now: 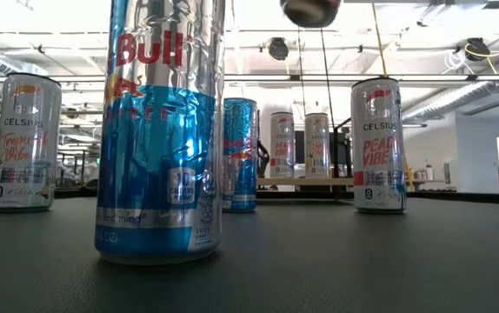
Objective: Place canned beverage on shelf
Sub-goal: Put the right orange soda can on the shelf
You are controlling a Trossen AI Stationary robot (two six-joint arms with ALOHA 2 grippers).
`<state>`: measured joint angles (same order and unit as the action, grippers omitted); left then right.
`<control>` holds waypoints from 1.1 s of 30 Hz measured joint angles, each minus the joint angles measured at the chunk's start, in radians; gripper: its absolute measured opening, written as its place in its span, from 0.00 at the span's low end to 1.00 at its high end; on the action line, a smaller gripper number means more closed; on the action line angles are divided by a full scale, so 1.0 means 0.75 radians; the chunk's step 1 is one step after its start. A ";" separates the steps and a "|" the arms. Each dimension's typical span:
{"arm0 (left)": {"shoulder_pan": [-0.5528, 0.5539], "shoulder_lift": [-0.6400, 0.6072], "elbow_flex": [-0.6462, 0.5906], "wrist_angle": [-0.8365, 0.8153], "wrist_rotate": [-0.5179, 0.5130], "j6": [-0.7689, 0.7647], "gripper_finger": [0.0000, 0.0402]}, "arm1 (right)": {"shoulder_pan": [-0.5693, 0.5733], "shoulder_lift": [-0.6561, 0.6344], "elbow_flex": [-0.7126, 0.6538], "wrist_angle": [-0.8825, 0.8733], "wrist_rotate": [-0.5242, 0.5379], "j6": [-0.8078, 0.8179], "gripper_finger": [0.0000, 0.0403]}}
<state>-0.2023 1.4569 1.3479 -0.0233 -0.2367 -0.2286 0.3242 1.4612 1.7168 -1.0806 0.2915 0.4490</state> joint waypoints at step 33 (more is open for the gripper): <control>0.156 0.105 -0.001 -0.267 0.055 0.104 0.94 | -0.282 0.020 0.001 0.204 -0.153 -0.231 0.69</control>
<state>-0.0855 1.5355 1.3472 -0.2237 -0.1951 -0.1505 0.1125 1.4765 1.7172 -0.9277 0.1769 0.2759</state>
